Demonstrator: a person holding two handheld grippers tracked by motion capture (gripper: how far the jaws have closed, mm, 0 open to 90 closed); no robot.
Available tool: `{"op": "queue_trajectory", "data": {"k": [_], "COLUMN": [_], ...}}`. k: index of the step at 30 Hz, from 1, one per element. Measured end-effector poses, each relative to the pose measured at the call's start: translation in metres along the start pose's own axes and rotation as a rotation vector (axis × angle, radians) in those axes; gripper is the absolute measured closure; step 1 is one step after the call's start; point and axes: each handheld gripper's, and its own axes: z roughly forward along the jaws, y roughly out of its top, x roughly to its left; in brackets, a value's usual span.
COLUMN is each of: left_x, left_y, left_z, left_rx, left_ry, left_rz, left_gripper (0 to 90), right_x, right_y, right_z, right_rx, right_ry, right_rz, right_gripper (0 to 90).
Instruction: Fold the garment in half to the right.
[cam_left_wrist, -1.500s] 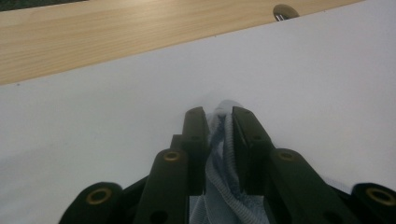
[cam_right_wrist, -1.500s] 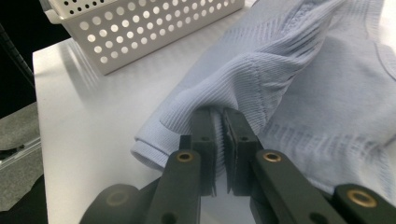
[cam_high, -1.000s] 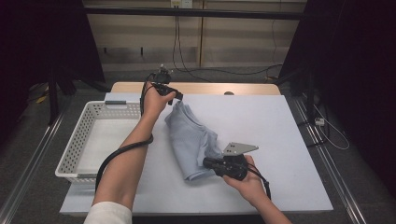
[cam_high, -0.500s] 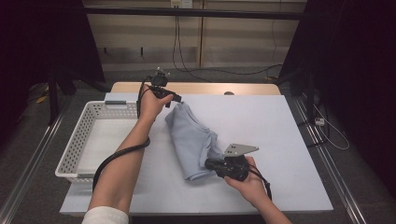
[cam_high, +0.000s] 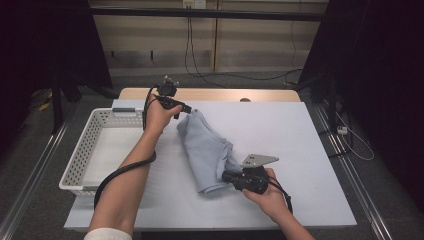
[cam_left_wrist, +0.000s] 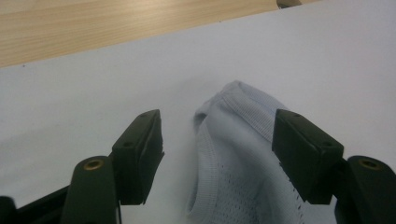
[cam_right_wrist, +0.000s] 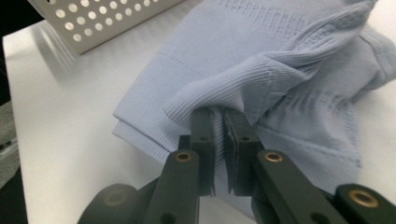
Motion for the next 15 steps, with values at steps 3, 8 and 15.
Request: {"op": "queue_trajectory", "data": {"k": [3,8,15], "left_x": [0.0,-0.001,-0.002], "left_y": [-0.002,-0.006,-0.01], "left_z": [-0.001,-0.004,-0.009], "left_rx": [-0.001,-0.003,-0.004], "left_ry": [-0.001,0.002,0.005], "left_rz": [-0.001,0.007,0.013], "left_gripper": [33.9,33.4,32.3], "right_x": [-0.002,-0.005,-0.01], "right_y": [-0.001,-0.002,0.001], "right_z": [-0.002,-0.007,-0.017], "right_rx": [0.003,0.015,-0.012], "right_ry": [-0.014,-0.044,-0.082], "right_rz": [0.003,-0.018,0.002], "right_gripper": [84.1,82.9,72.2]}}
